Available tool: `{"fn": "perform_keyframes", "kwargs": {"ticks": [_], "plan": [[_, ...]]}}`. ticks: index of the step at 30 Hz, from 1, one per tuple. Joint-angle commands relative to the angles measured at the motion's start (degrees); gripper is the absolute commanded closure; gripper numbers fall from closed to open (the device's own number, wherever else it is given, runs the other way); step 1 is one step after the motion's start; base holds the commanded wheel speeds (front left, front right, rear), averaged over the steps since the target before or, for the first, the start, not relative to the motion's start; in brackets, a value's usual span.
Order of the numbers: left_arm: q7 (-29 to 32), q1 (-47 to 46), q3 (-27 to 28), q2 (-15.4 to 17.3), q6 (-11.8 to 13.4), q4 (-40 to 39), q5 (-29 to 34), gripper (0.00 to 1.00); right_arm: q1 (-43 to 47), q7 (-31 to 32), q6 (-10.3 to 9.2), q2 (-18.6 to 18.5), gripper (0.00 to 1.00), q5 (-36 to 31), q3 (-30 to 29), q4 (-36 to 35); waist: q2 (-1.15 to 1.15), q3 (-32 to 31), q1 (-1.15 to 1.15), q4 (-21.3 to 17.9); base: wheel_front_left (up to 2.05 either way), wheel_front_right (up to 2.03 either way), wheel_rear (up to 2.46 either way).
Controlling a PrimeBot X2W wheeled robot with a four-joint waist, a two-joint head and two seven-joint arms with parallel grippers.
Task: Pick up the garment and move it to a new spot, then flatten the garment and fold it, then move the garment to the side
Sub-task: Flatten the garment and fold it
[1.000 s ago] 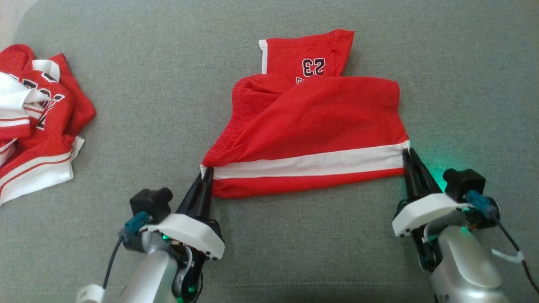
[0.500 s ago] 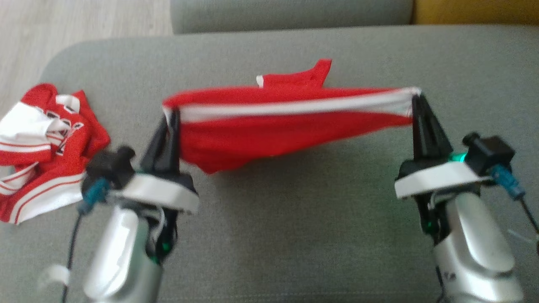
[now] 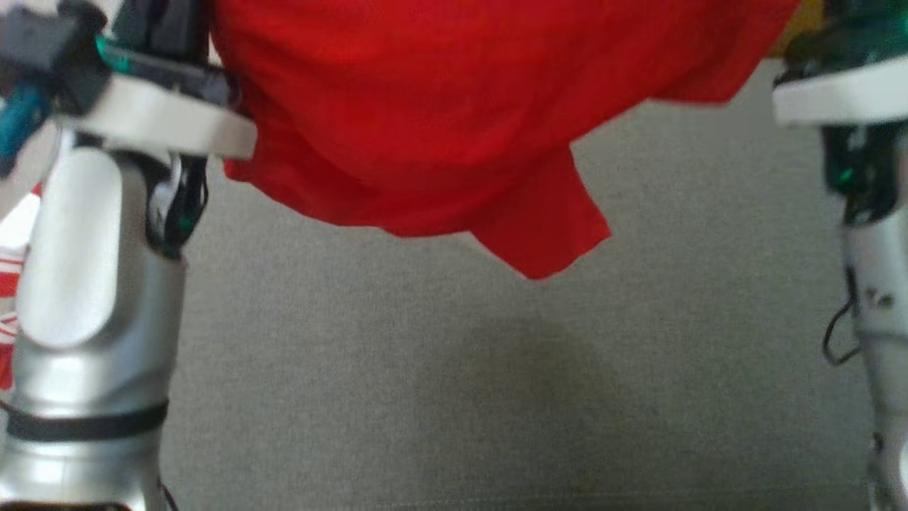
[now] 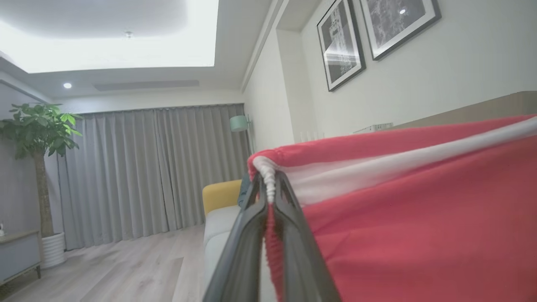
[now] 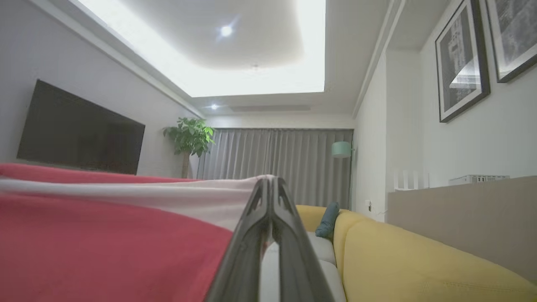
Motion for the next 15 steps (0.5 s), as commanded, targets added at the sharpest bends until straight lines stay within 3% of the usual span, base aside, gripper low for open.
{"fn": "perform_keyframes", "kwargs": {"ticks": [1, 7, 12, 15], "plan": [[0.67, -3.2, 1.52, 2.66, 0.15, -0.11, 0.56, 1.0, -3.36, 0.65, 0.37, -0.43, 1.0, 0.39, 1.03, -0.45, 0.0, 2.65, 0.0, 0.49, 0.0, 0.0, 0.0], [1.19, -11.33, -0.93, 3.71, 0.43, 10.96, 3.61, 1.0, -13.52, 0.35, 0.37, -0.26, 1.0, -0.45, 6.06, 10.33, 0.0, 9.8, 0.0, -0.38, 0.0, 0.0, 0.0], [-2.33, -22.07, -0.69, 2.55, 2.35, 19.36, 4.83, 1.0, -24.38, -4.43, 0.37, 1.85, 1.0, -3.06, 4.95, 21.22, 0.0, 13.89, 0.0, -1.33, 0.0, 0.0, 0.0], [-3.1, -25.74, -0.11, 1.56, 3.08, 21.13, 4.54, 1.0, -28.05, -5.77, 0.37, 1.97, 1.0, -5.11, 3.31, 24.1, 0.0, 14.54, 0.0, -1.57, 0.0, 0.0, 0.0]]}}
